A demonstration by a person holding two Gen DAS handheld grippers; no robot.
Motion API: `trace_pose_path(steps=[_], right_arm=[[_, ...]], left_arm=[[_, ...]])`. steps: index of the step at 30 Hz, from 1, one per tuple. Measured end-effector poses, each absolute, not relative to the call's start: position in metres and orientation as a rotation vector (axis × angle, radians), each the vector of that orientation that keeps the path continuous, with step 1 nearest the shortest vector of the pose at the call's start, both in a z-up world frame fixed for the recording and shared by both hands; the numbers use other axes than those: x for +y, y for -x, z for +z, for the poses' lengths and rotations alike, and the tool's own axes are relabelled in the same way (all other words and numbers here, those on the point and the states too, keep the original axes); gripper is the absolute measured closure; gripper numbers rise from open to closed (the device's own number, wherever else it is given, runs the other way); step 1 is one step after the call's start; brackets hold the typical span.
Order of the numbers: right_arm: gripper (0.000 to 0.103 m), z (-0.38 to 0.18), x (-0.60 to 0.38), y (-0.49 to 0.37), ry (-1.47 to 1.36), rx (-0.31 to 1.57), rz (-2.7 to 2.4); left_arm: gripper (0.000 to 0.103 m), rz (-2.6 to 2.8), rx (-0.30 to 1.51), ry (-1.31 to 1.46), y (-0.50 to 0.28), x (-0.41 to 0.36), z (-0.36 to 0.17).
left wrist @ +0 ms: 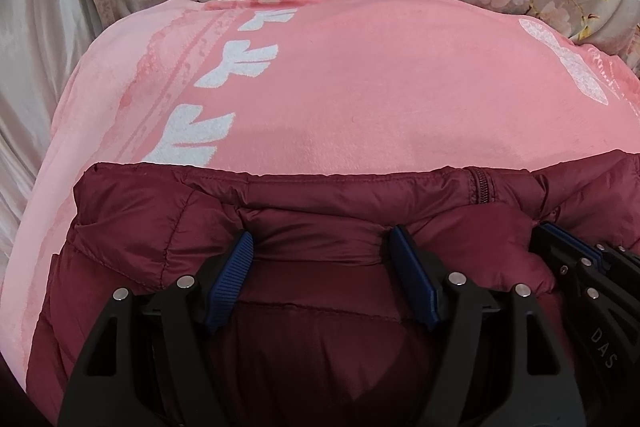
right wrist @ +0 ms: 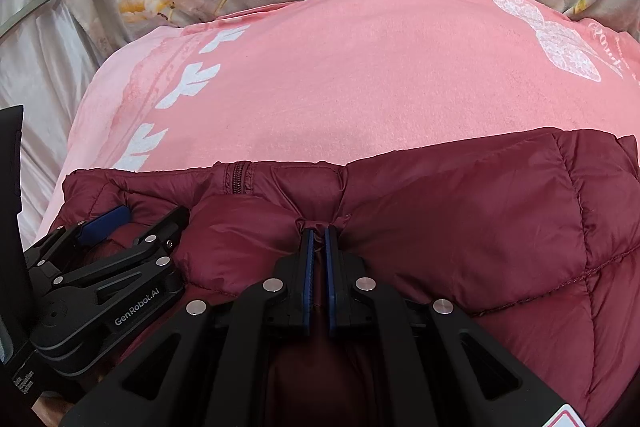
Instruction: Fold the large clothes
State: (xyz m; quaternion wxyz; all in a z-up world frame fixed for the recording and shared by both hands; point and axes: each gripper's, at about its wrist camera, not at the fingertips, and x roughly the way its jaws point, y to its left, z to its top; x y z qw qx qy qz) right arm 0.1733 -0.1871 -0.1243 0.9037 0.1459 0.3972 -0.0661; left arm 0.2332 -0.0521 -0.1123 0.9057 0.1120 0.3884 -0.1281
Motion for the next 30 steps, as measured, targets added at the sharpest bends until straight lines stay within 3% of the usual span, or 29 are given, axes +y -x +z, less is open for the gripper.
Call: trace_pose_path(steps=[7,10,15,21,30], right_arm=[[0.099,-0.115,-0.185,-0.169,-0.29,0.816,-0.171],[0.089,-0.094,-0.174,-0.147,-0.304,0.783,-0.149],[0.089,-0.08,-0.134,-0.129,-0.219,0.763,-0.063],[0.091,-0.116,-0.114,-0.143,-0.179,0.832,-0.085],[0.092,-0.122,-0.099,-0.146,-0.077,0.822,-0.142]], left_arm=[[0.032,-0.254,0.803,-0.236,-0.233,-0.052,-0.111],[0.032,-0.265,0.817,-0.195,-0.231,-0.041,-0.104],[0.032,-0.256,0.851,-0.066,-0.208,0.006,-0.081],[0.03,-0.18,0.858,-0.026,-0.184,0.071,-0.074],[0.024,-0.028,0.94,0.165,-0.176,0.189,-0.097]])
